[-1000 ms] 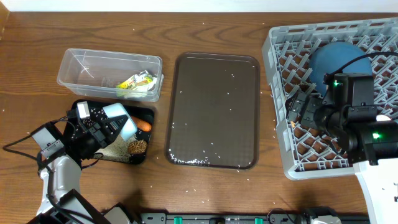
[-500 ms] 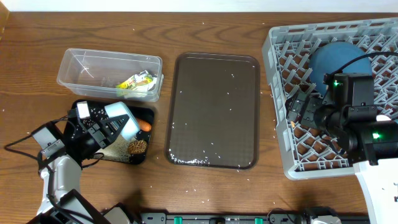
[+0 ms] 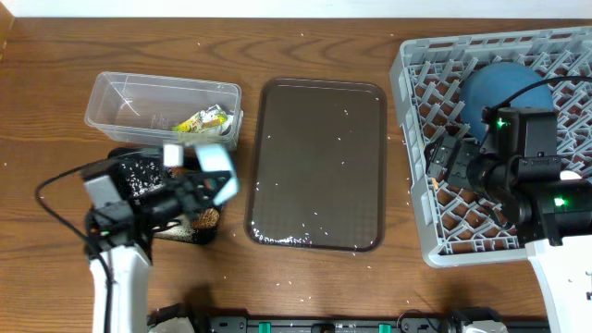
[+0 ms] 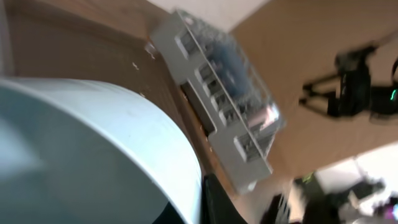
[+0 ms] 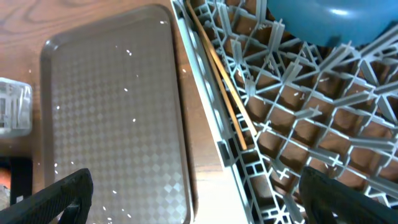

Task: Sort waste into correct bins and load items into the dishwasher rack
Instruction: 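Carry the emptied white bowl with the left gripper over the brown tray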

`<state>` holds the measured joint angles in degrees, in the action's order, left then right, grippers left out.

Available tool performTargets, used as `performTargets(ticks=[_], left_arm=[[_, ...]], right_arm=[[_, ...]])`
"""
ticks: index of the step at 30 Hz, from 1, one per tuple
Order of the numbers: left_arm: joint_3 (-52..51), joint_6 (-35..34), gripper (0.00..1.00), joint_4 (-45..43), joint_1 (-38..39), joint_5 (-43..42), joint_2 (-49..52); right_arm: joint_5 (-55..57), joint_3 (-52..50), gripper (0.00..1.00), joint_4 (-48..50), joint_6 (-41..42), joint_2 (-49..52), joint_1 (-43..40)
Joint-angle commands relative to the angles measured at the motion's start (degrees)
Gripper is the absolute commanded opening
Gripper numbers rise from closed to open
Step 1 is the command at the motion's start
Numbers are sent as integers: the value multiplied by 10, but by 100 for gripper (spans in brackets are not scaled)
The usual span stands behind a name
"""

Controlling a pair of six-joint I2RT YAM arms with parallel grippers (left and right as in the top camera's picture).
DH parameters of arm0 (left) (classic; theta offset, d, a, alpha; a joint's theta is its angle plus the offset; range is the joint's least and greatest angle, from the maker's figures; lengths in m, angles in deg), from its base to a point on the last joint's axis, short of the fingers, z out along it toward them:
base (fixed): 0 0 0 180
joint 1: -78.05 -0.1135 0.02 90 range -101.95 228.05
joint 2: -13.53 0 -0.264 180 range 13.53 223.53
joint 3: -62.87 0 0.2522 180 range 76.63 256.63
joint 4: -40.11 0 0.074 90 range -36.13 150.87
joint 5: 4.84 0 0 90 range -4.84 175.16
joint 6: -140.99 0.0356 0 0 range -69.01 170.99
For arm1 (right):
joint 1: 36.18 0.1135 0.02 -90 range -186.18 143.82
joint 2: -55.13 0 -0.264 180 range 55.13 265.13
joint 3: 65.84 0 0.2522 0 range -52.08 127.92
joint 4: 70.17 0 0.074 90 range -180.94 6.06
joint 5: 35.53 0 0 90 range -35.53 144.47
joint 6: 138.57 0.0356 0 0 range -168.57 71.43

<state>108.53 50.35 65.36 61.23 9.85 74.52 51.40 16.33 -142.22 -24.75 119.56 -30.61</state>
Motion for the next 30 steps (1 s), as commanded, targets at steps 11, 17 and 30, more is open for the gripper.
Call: performTargets(ticks=[11, 17, 30], left_arm=[[22, -10, 6, 43, 348, 390, -42], [96, 61, 6, 148, 440, 480, -42], [234, 255, 6, 285, 534, 535, -40]], right_arm=[[-97, 2, 99, 30, -8, -1, -3], [-96, 2, 99, 33, -29, 5, 23], [-169, 2, 96, 85, -93, 60, 100]])
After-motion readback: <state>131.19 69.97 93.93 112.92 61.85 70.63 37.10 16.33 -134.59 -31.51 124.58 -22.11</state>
